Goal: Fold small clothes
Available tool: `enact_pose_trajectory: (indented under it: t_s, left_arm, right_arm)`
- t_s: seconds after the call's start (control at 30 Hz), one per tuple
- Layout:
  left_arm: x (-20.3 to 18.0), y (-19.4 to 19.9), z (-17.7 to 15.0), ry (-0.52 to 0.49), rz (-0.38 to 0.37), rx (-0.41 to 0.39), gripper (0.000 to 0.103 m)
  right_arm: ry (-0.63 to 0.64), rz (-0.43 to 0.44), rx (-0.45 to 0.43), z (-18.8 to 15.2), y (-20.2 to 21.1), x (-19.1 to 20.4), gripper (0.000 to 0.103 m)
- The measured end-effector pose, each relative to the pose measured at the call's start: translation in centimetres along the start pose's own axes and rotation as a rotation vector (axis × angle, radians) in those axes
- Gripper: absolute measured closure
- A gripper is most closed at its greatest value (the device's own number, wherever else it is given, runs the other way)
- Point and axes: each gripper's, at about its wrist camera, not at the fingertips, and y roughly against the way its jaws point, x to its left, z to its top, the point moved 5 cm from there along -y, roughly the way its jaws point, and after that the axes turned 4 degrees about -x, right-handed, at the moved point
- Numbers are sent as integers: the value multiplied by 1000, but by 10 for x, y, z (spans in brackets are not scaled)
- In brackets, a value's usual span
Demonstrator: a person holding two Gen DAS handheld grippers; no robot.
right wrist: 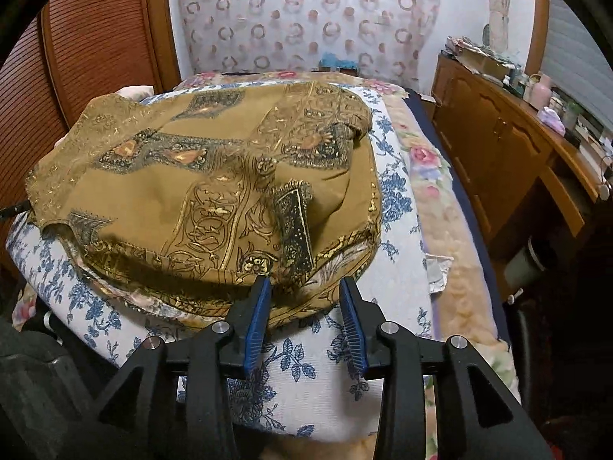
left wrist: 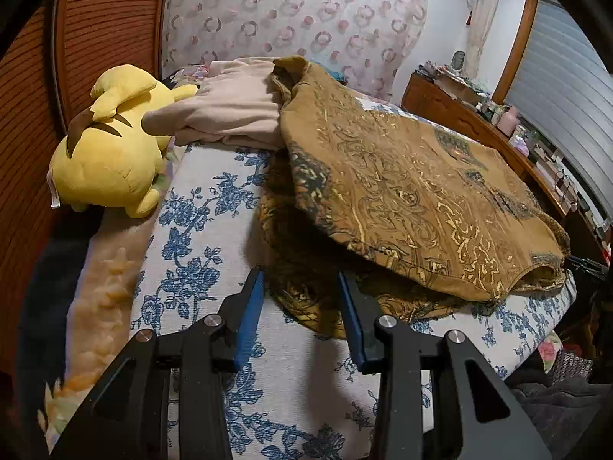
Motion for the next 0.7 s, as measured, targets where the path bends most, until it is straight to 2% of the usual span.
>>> enact_pose_trajectory:
  t_s: [0.2, 0.27, 0.33, 0.4, 0.43, 0.5, 0.57, 0.7]
  left_arm:
    - [-8, -1, -1, -28, 4, 3, 63]
    - [-8, -1, -1, -23, 0, -1, 68]
    - [-8, -3, -1, -3, -31, 11, 92]
    - [-9, -4, -1, -2, -45, 18, 97]
    - [-10, -4, -1, -8, -53, 17, 98]
    - [-14, 0, 1, -17, -70, 3, 99]
    - [-14, 10, 5, -8, -85, -25, 99]
    - [-11, 39, 17, -7, -99, -76, 99]
  right_arm:
    - [-58, -28, 6, -1, -13, -8, 62]
    - [-68, -34, -1, -1, -14, -10, 62]
    - [-57, -37, -9, -1, -15, -7, 62]
    - [-25, -19, -13, -3, -15, -2, 62]
    - [-10, -12, -12, -3, -15, 0, 65]
    - [9, 19, -16, -5, -13, 4, 86]
    - [19, 42, -16, -6, -12, 7, 96]
    - [-11, 61, -49, -1, 1, 1, 99]
